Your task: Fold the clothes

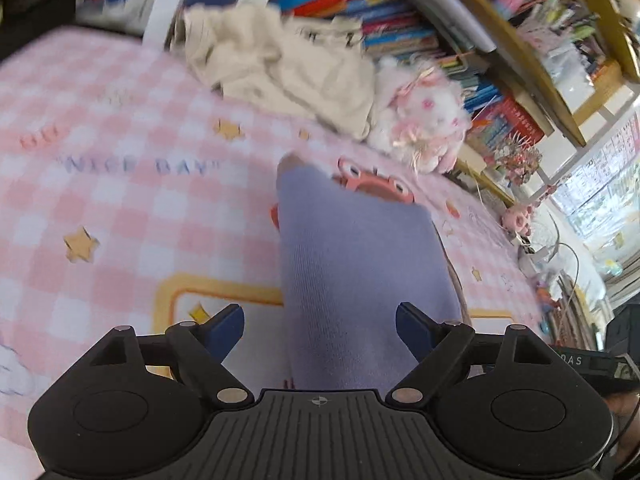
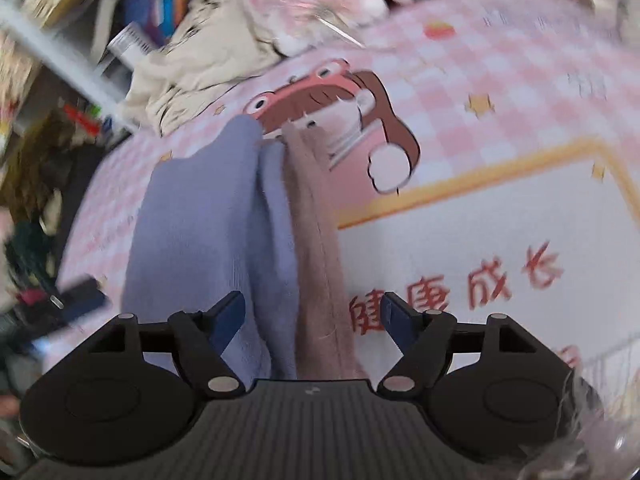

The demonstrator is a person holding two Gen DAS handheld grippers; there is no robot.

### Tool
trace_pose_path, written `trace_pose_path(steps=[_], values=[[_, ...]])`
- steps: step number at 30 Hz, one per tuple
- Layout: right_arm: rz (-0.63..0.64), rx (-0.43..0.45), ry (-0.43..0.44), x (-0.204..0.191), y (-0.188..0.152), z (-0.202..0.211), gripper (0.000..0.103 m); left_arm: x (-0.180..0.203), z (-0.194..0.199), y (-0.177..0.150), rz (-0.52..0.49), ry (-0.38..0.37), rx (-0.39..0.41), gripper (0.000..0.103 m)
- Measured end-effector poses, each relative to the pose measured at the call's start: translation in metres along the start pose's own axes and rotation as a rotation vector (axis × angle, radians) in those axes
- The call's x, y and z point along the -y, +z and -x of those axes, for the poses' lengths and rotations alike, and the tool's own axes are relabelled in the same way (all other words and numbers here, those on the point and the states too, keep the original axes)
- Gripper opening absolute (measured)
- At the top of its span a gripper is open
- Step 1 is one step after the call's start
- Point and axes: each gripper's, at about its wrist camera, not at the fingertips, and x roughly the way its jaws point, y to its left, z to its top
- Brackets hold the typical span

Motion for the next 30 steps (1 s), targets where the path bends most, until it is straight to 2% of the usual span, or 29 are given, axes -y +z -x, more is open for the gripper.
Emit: trace_pose_path(steps=[5, 6, 7, 8, 11, 12, 13, 14, 16, 18, 22, 23, 24, 25, 27, 30], values=[[-0.07, -0.016, 0.052, 0.004, 0.012, -0.014, 0.073, -0.004, -0.031, 0.003, 0.057, -0.08, -0.098, 0.082], [-0.063, -0.023, 0.056, 0.002, 0.013, -0.017, 0.066, -0.003, -0.034, 0.002, 0.056, -0.08, -0.108, 0.082], [-0.055, -0.031, 0.06, 0.001, 0.014, -0.019, 0.047, -0.002, -0.035, 0.001, 0.05, -0.079, -0.11, 0.078], [-0.047, -0.039, 0.062, -0.002, 0.013, -0.021, 0.045, 0.0, -0.036, 0.001, 0.045, -0.072, -0.112, 0.07], [0.065, 0.01, 0.029, -0.017, 0.007, -0.016, 0.024, 0.011, -0.036, -0.001, 0.007, -0.016, -0.115, 0.061], [0.131, 0.04, -0.012, -0.025, 0.002, -0.013, 0.017, 0.017, -0.035, -0.001, -0.016, 0.003, -0.111, 0.058], [0.187, 0.064, -0.034, -0.031, -0.005, -0.008, 0.016, 0.024, -0.032, -0.002, -0.043, 0.02, -0.105, 0.052], [0.24, 0.086, -0.052, -0.038, -0.012, -0.004, 0.016, 0.031, -0.028, -0.004, -0.075, 0.034, -0.101, 0.048], [0.308, 0.114, -0.076, -0.046, -0.026, 0.004, 0.016, 0.045, -0.022, -0.009, -0.141, 0.053, -0.102, 0.048], [0.288, 0.101, -0.068, -0.044, -0.037, 0.011, 0.016, 0.051, -0.017, -0.015, -0.159, 0.068, -0.122, 0.048], [0.189, 0.019, -0.015, -0.028, -0.05, 0.024, 0.018, 0.045, -0.008, -0.03, -0.106, 0.055, -0.188, 0.05], [0.152, -0.004, 0.002, -0.022, -0.051, 0.026, 0.021, 0.044, -0.005, -0.034, -0.103, 0.049, -0.203, 0.054], [0.111, -0.022, 0.01, -0.015, -0.051, 0.028, 0.029, 0.042, -0.003, -0.038, -0.099, 0.043, -0.214, 0.055], [0.07, -0.039, 0.016, -0.009, -0.052, 0.029, 0.043, 0.039, 0.0, -0.041, -0.096, 0.037, -0.215, 0.056], [-0.02, -0.033, 0.033, 0.006, -0.054, 0.035, 0.059, 0.034, 0.006, -0.043, -0.097, 0.017, -0.208, 0.058], [-0.176, -0.048, 0.125, 0.029, -0.057, 0.037, 0.068, 0.026, 0.009, -0.041, -0.062, -0.025, -0.196, 0.063]])
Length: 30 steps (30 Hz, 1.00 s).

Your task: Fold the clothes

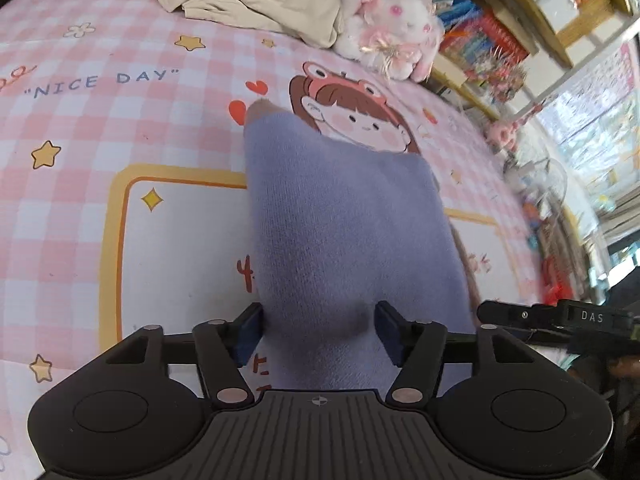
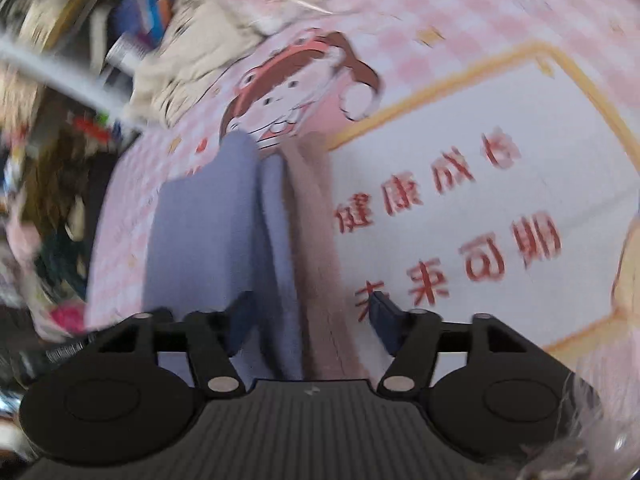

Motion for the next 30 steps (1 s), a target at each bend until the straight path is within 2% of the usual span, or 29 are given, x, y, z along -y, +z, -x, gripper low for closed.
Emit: trace_pose_path(steps=[2, 3, 6, 10, 11, 12, 15, 19, 21, 22, 24, 26, 28, 30], values=[[-0.065, -0.028, 0.084, 0.008, -0.002, -0.003, 0.075, -0.006, -0.004, 0.002, 0.04, -0.024, -0.005, 0.063], [-0.071, -0.041, 0.095, 0.008, -0.003, -0.007, 0.077, -0.008, -0.007, 0.003, 0.058, -0.031, -0.011, 0.063], [-0.013, -0.063, 0.025, 0.0, -0.006, -0.015, 0.078, -0.012, -0.017, 0.001, 0.107, -0.048, -0.029, 0.063], [0.088, -0.056, -0.005, -0.018, -0.008, -0.022, 0.078, -0.016, -0.019, -0.002, 0.151, -0.071, -0.005, 0.061], [0.125, -0.057, -0.03, -0.023, -0.009, -0.024, 0.074, -0.015, -0.019, -0.003, 0.149, -0.067, -0.004, 0.06], [0.164, -0.058, -0.058, -0.029, -0.01, -0.027, 0.054, -0.014, -0.019, -0.003, 0.146, -0.064, -0.004, 0.059], [0.288, -0.035, -0.111, -0.046, -0.016, -0.028, 0.038, -0.003, -0.016, -0.005, 0.099, -0.02, 0.01, 0.053], [0.614, 0.08, -0.23, -0.087, -0.043, -0.015, 0.032, 0.026, -0.006, -0.012, -0.038, 0.067, 0.038, 0.049], [0.67, 0.071, -0.256, -0.089, -0.048, -0.017, 0.032, 0.027, -0.007, -0.012, -0.049, 0.075, 0.019, 0.05], [0.692, 0.064, -0.267, -0.09, -0.05, -0.019, 0.032, 0.022, -0.009, -0.011, -0.027, 0.067, 0.007, 0.053], [0.637, 0.05, -0.249, -0.082, -0.044, -0.02, 0.036, 0.01, -0.01, -0.01, 0.023, 0.036, -0.01, 0.056], [0.545, 0.039, -0.22, -0.07, -0.037, -0.017, 0.044, 0.001, -0.01, -0.009, 0.058, 0.009, -0.028, 0.061], [0.446, 0.033, -0.2, -0.058, -0.03, -0.017, 0.056, -0.005, -0.01, -0.01, 0.075, -0.011, -0.038, 0.063], [0.348, 0.017, -0.164, -0.045, -0.025, -0.017, 0.059, -0.009, -0.011, -0.012, 0.087, -0.032, -0.037, 0.063]])
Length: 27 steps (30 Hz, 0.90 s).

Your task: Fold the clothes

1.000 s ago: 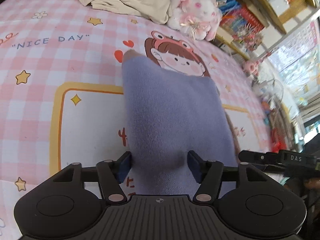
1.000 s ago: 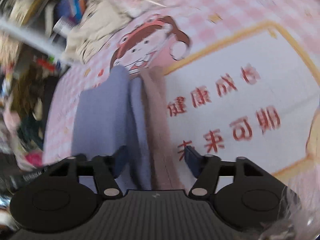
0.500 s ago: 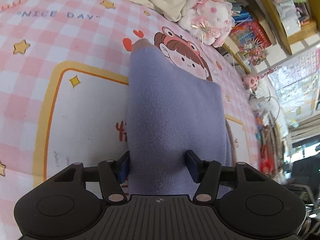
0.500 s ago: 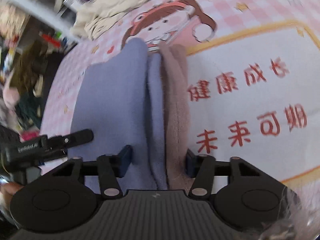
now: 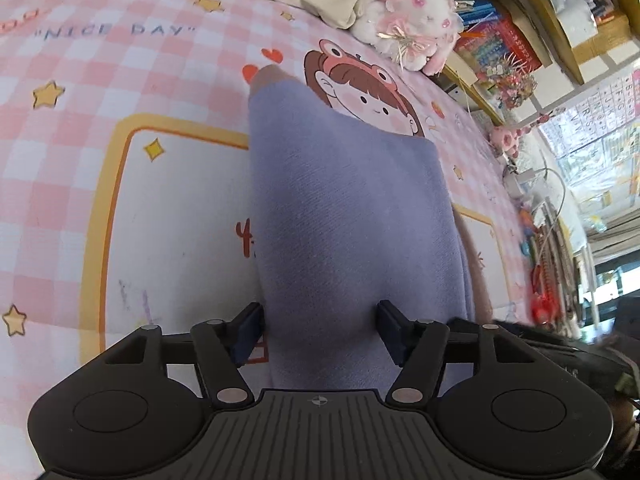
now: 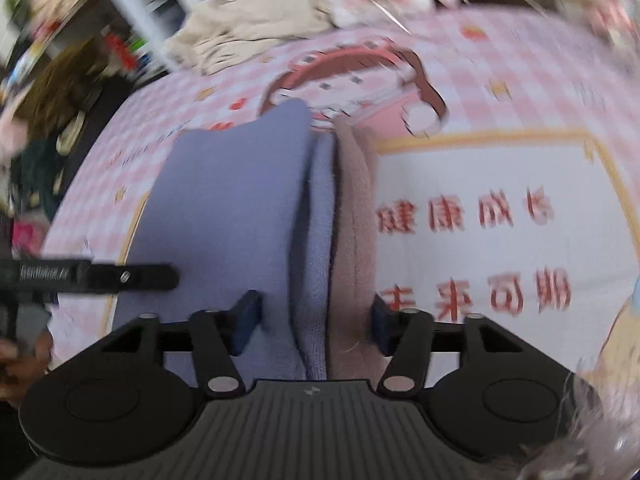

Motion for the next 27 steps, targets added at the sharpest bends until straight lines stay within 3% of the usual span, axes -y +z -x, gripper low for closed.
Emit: trace_pose_path(steps=[5, 8, 13, 19, 27], values=[[-0.15, -0.027, 0.077, 0.019, -0.001, -0.007, 0.066, -0.003, -0.002, 0.001, -0.012, -0.038, 0.007, 0.063], [-0.159, -0.024, 0.102, 0.02, 0.001, -0.008, 0.065, -0.008, -0.004, 0.003, 0.011, -0.077, 0.012, 0.06], [-0.108, -0.028, 0.091, 0.013, 0.002, -0.013, 0.049, -0.015, -0.006, 0.004, 0.065, -0.115, 0.023, 0.055], [-0.01, -0.004, 0.059, -0.003, 0.002, -0.008, 0.034, 0.001, -0.003, 0.004, -0.004, -0.042, 0.036, 0.045], [0.119, 0.072, 0.008, -0.022, -0.002, 0.007, 0.032, 0.022, 0.009, 0.007, -0.114, 0.006, 0.075, 0.042]])
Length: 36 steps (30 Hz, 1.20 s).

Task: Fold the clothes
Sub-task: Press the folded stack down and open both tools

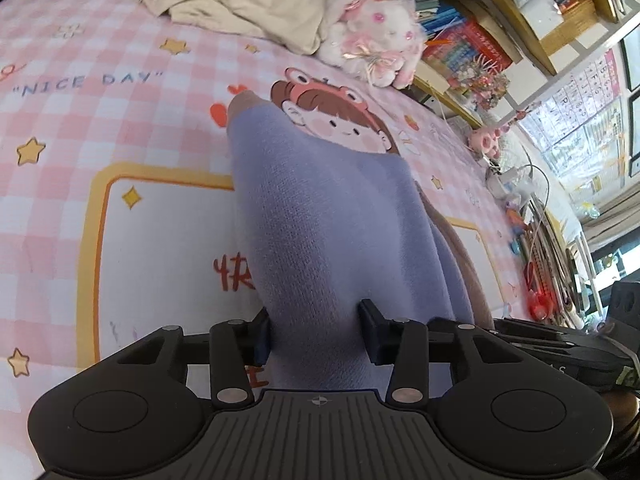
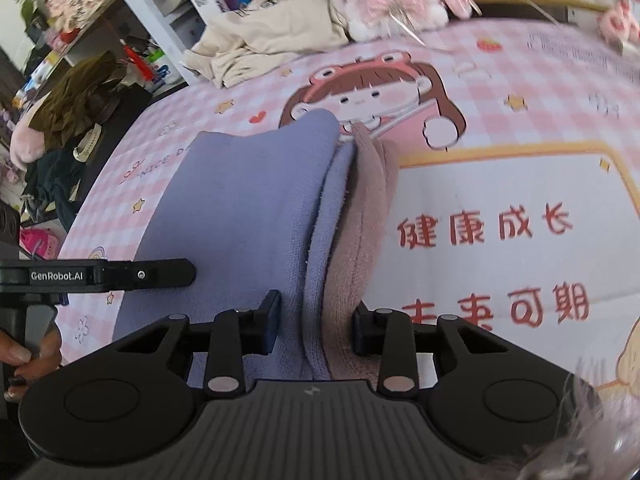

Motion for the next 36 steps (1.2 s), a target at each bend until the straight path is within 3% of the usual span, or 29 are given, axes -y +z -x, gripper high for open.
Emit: trace_pose_path(steps=[12, 16, 26, 36], values=[[0.102, 0.053, -0.031, -0.007, 0.006, 0.008, 0.032, 0.012, -0.001, 0.01, -0.038, 0.003, 0.038, 0.042], [0.212, 0.093, -0.064, -0.013, 0.015, 0.01, 0.032, 0.018, -0.004, 0.019, -0.057, 0.006, 0.063, 0.042], [0.279, 0.17, -0.047, -0.015, 0.045, 0.007, 0.032, 0.024, 0.002, 0.046, -0.074, 0.027, 0.142, 0.042], [0.327, 0.172, -0.017, -0.033, 0.083, -0.026, 0.032, -0.002, 0.007, 0.079, -0.038, 0.073, 0.186, 0.042]])
